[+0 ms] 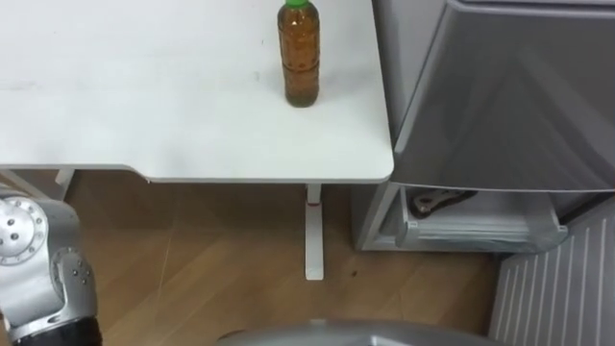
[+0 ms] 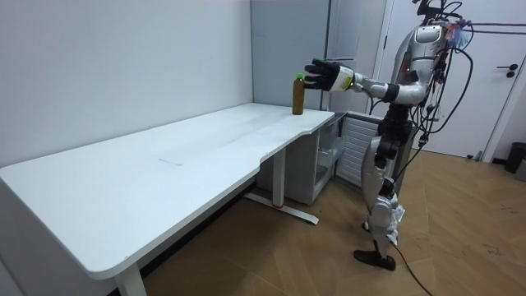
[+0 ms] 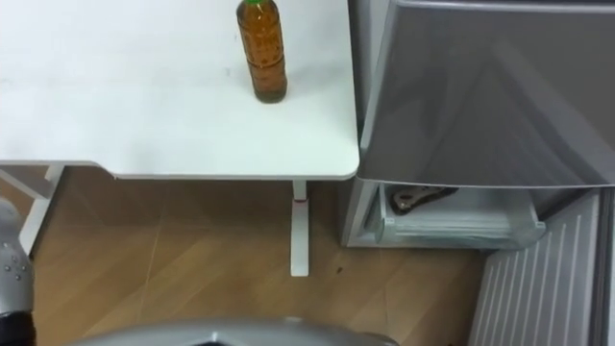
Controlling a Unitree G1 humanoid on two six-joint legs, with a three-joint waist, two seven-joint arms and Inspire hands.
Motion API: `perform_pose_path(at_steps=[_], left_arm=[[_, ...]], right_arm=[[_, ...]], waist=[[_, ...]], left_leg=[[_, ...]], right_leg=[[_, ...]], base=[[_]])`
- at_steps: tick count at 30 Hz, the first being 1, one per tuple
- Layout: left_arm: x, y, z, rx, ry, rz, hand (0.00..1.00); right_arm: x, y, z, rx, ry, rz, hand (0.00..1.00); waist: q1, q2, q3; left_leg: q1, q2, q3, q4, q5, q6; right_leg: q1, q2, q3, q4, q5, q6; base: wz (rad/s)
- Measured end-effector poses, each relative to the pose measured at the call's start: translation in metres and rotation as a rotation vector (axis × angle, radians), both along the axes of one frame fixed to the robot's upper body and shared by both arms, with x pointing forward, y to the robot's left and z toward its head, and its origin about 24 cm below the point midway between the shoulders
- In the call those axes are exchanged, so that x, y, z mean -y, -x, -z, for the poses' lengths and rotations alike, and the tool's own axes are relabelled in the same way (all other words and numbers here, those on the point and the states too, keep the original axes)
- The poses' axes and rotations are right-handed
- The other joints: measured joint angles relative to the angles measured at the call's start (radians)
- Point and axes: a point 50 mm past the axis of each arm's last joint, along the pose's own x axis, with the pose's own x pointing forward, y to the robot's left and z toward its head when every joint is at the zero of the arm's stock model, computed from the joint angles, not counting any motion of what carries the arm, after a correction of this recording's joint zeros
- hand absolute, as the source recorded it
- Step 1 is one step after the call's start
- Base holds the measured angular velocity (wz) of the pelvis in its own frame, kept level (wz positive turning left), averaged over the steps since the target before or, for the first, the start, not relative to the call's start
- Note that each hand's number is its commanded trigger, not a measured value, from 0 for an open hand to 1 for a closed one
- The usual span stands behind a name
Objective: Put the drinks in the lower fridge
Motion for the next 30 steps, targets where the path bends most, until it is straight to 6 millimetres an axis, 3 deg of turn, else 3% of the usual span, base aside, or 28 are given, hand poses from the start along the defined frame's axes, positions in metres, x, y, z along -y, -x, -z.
perform_pose_path(at_steps=[3, 15, 20, 30], left_arm=[[0.005, -0.005, 0.0, -0.003, -0.017, 0.078, 0.0], [0.038, -0.031, -0.007, 0.004, -0.091, 0.43, 0.0], [0.05, -0.039, 0.005, -0.063, -0.082, 0.581, 0.0], [0.072, -0.048, 0.017, -0.144, -0.069, 0.806, 0.0]], right_arm=[[-0.001, -0.001, 0.0, 0.0, -0.007, 0.0, 0.0], [-0.002, -0.012, 0.001, 0.027, -0.012, -0.008, 0.0], [-0.001, -0.012, 0.001, 0.035, -0.013, 0.019, 0.0], [-0.002, -0.012, 0.001, 0.018, -0.013, 0.053, 0.0]], waist=[[-0.004, 0.001, -0.002], [-0.026, 0.006, 0.0023], [-0.049, 0.018, 0.0075], [-0.08, 0.022, 0.0075]], left_leg=[[-0.004, 0.0, -0.001, 0.002, 0.0, 0.0], [-0.017, 0.001, -0.01, 0.0, 0.0, 0.0], [-0.018, 0.002, -0.007, -0.001, 0.0, 0.0], [-0.018, 0.003, 0.0, -0.003, 0.0, 0.0]], right_leg=[[0.0, 0.0, 0.001, -0.005, 0.0, 0.0], [-0.013, 0.003, 0.008, 0.001, 0.001, -0.001], [-0.012, 0.004, 0.013, 0.004, 0.001, -0.002], [-0.018, 0.005, 0.013, 0.004, 0.002, -0.002]], base=[[0.0], [-0.01], [-0.02], [-0.02]])
